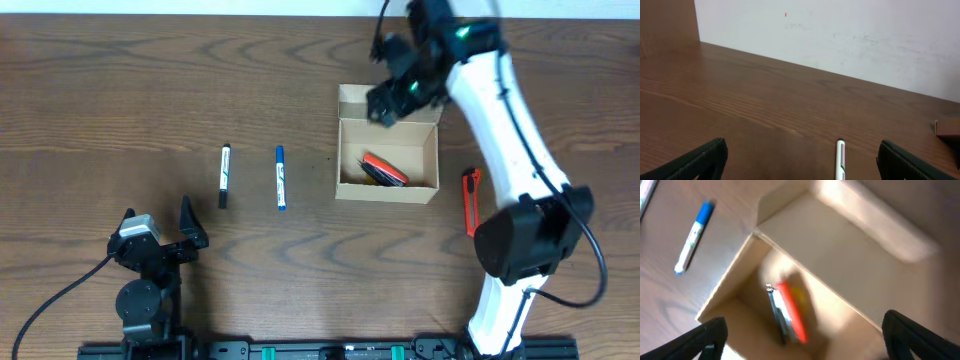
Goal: Pack container
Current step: 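Release the stapler and lift the right gripper out, then move the right gripper over the red box cutter, then lower the right gripper and grasp the red box cutter, then carry the box cutter with the right gripper into the box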
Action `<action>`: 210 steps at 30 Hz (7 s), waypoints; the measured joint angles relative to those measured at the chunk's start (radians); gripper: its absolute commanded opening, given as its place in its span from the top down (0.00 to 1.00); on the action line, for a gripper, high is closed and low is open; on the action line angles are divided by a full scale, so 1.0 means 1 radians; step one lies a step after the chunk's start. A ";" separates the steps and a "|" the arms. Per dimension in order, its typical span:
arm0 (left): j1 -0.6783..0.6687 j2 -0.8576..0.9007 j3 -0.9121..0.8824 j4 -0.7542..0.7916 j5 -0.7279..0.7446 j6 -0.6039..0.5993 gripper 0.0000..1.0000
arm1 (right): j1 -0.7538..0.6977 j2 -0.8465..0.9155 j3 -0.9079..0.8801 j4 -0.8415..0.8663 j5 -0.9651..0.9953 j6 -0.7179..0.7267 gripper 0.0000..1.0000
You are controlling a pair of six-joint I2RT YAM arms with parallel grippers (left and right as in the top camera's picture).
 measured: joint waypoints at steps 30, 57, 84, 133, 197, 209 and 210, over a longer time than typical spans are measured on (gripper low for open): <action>0.000 0.000 0.000 0.000 0.000 0.000 0.05 | -0.242 -0.571 -0.429 -0.165 0.317 0.251 0.01; 0.000 0.000 0.000 0.000 0.000 0.000 0.05 | -0.370 -0.311 -0.918 0.341 0.234 0.238 0.01; 0.000 0.000 0.000 0.000 0.000 0.000 0.05 | -0.370 -0.229 -0.993 0.463 0.168 0.181 0.01; 0.000 0.000 0.000 0.000 0.000 0.000 0.05 | -0.370 -0.196 -1.067 0.523 0.197 0.270 0.01; 0.000 0.000 0.000 0.000 0.002 0.000 0.05 | -0.351 -0.103 -0.452 0.111 0.169 0.146 0.99; 0.000 0.000 0.000 0.000 0.002 0.000 0.05 | -0.102 -0.105 0.065 -0.066 -0.055 -0.171 0.99; 0.000 0.000 0.000 0.000 0.002 0.000 0.05 | -0.076 -0.105 0.066 -0.071 -0.062 -0.185 0.99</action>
